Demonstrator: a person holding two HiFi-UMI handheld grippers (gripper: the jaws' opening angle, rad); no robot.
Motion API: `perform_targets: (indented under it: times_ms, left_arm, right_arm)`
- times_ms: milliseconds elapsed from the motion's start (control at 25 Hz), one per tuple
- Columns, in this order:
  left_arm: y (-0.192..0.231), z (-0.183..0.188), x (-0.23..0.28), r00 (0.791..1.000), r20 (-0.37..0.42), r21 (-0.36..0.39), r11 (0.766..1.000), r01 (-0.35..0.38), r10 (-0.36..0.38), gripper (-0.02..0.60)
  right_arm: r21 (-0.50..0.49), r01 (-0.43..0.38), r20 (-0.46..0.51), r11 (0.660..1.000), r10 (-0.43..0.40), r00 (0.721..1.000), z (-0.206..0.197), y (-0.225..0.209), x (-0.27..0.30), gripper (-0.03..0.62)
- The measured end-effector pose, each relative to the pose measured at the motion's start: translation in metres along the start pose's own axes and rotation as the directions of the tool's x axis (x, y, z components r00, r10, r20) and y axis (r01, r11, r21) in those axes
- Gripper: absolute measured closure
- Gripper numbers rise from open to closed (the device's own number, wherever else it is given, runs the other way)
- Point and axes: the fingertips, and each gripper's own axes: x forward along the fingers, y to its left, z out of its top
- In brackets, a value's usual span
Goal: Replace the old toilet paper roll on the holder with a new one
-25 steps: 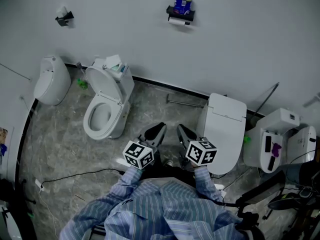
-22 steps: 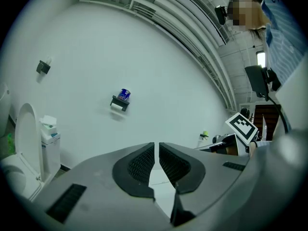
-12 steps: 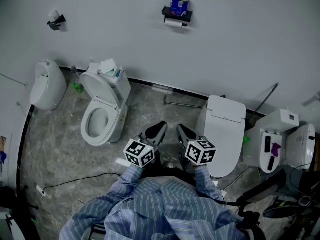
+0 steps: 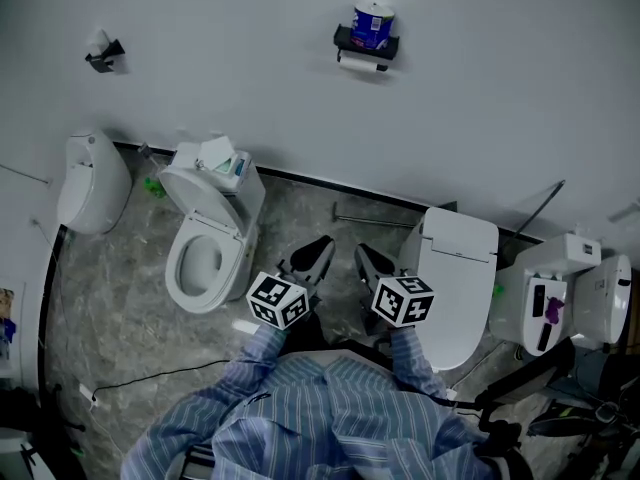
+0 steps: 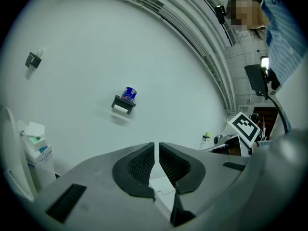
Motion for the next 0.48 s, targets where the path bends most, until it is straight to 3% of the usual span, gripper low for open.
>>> perform_targets:
  times_ms: [240, 480]
  left_arm:
    - [0.046, 0.026, 0.017, 0.999, 0.003, -0.006, 0.999, 0.042, -0.042, 0.552]
    - [0.091, 0.035, 0.024, 0.996, -0.043, -0.005, 0.997, 0.08, -0.08, 0.552]
  right_arm:
    - [0.011, 0.013, 0.013, 1.0, -0.013, 1.0, 0.025, 0.002, 0.048, 0.588]
    - [0.032, 0.033, 0.027, 0.999, -0.034, 0.999, 0.034, 0.011, 0.095, 0.588]
